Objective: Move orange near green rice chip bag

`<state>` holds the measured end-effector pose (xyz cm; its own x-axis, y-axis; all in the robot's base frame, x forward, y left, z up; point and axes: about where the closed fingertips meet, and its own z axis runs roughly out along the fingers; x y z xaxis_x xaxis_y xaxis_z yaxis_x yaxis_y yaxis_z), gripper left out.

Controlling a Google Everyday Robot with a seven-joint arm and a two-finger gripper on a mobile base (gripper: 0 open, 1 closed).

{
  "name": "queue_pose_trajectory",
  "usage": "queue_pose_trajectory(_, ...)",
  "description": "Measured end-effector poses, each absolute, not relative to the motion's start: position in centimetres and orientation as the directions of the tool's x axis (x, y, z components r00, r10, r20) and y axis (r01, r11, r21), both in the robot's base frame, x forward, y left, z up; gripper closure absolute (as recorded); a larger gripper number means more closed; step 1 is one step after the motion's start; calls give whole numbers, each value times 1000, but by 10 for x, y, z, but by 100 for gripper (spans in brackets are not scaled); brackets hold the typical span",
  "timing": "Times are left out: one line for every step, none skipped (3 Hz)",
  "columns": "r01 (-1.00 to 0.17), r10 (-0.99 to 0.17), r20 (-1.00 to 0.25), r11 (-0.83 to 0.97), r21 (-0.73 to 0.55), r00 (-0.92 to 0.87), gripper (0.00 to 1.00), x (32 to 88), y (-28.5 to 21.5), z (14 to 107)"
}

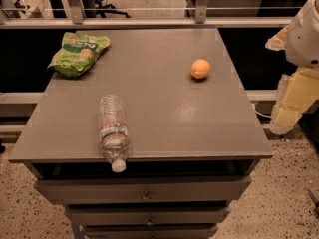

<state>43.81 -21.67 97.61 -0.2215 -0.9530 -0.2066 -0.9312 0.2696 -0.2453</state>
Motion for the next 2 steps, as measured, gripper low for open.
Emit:
queue_pose_trajectory(-931, -953, -207, 270, -245, -222, 0, 438, -217, 976)
queue_pose_trajectory(-915, -933, -272, 307, -263, -235, 0, 459, -214, 968)
